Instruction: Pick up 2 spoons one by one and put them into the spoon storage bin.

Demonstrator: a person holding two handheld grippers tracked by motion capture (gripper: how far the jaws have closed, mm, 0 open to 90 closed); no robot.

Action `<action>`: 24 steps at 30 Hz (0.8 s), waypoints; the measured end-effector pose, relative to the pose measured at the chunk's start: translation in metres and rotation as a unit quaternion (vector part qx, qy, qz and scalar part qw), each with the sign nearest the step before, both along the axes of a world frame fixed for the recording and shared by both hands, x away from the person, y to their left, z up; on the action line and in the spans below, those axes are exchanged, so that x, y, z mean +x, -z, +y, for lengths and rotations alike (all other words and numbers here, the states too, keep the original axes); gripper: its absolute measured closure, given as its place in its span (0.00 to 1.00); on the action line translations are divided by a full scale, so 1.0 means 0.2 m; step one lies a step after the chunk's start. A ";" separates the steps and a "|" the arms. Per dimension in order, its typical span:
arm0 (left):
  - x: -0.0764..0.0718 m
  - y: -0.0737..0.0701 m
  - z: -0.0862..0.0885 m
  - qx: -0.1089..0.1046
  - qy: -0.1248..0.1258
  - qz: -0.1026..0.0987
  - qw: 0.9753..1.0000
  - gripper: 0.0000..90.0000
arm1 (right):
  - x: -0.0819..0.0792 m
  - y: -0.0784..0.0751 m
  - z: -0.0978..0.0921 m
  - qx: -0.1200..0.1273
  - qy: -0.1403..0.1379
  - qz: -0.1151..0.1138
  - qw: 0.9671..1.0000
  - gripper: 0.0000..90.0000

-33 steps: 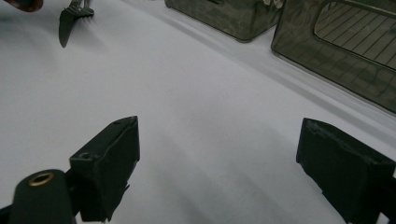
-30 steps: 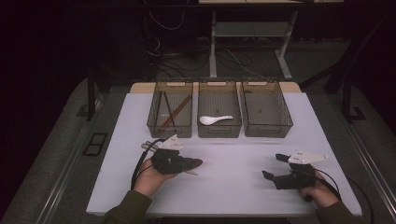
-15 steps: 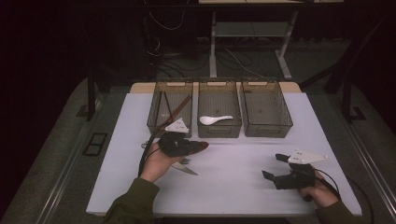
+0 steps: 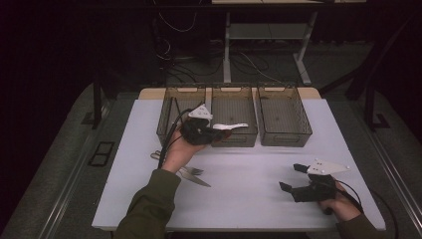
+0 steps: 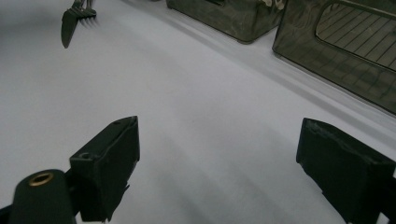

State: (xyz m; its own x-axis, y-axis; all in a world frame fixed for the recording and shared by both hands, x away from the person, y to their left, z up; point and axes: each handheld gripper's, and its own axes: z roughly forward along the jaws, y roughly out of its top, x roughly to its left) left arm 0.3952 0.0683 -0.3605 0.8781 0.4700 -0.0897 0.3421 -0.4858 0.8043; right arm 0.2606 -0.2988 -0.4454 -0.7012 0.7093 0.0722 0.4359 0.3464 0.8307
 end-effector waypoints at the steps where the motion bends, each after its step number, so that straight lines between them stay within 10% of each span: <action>1: 0.02 -0.01 -0.01 0.000 -0.002 -0.002 1.000 0.90 | 0.00 0.00 0.00 0.000 0.000 0.000 1.000 0.15; 24: 0.44 -0.03 -0.22 -0.016 -0.074 0.006 0.997 0.90 | 0.00 0.00 0.00 0.003 -0.005 -0.002 1.000 0.15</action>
State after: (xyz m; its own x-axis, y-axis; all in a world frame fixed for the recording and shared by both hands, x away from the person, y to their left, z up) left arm 0.4836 0.0245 -0.3551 0.7986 0.5904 -0.1168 0.4175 -0.4038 0.8140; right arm 0.2601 -0.2991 -0.4448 -0.7080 0.7024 0.0732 0.4290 0.3455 0.8346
